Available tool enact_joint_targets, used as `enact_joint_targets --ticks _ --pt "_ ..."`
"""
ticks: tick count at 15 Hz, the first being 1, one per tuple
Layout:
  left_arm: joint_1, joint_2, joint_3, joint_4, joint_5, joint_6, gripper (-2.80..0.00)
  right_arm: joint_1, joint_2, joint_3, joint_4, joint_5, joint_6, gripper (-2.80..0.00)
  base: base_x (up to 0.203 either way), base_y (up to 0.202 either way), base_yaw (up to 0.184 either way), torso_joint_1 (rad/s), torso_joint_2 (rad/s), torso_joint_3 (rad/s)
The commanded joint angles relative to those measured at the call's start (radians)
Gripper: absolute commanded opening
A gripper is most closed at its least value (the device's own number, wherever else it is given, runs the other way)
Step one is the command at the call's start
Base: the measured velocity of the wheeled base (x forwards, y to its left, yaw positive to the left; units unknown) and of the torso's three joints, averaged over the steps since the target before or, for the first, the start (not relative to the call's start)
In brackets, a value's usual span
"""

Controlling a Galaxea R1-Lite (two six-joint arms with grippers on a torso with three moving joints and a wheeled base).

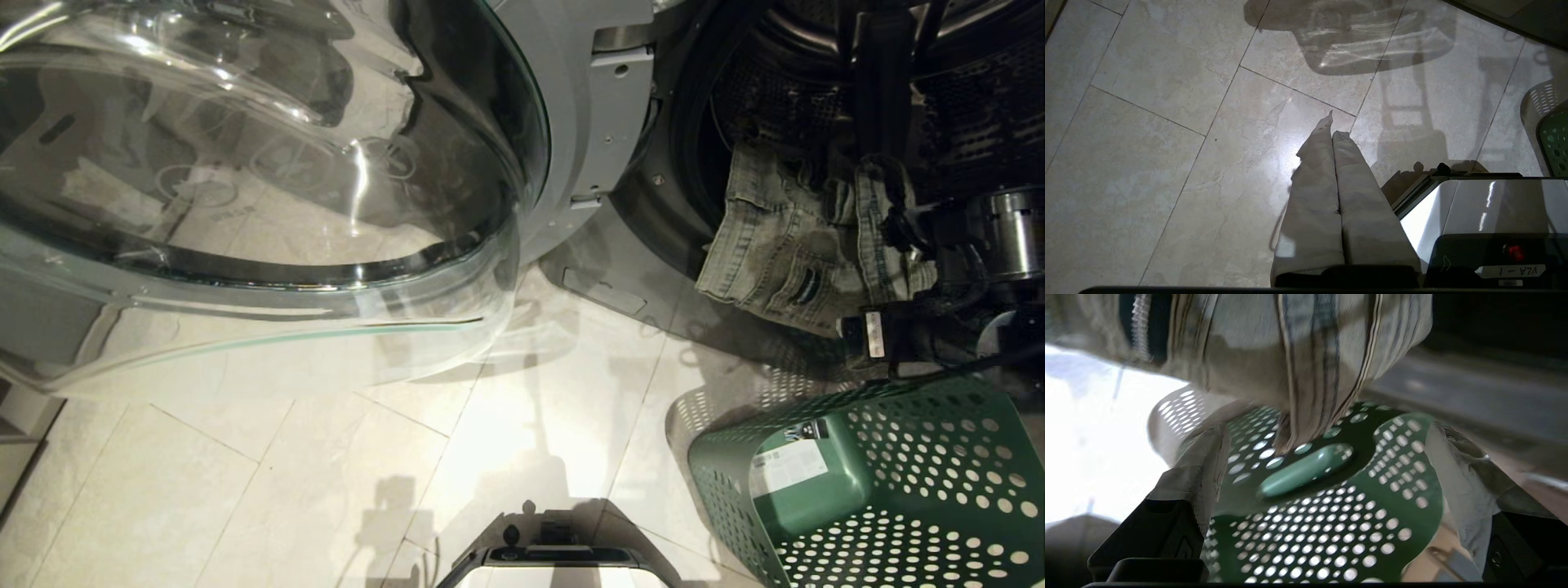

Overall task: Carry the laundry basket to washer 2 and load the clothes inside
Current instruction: Place the clothes into the washing machine

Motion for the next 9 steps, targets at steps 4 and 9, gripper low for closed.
enact_joint_targets --ticks 4,9 --pt "0.000 0.000 0.002 0.000 0.000 0.000 -2.80 -0.005 0.070 0.002 -0.020 -0.038 0.007 0.00 0.000 0.000 0.000 0.000 0.00 0.000" --pt "0.001 0.000 0.002 0.000 0.000 0.000 -2.80 -0.001 0.143 -0.005 -0.130 -0.124 0.008 0.00 0.000 0.000 0.000 0.000 0.00 0.000"
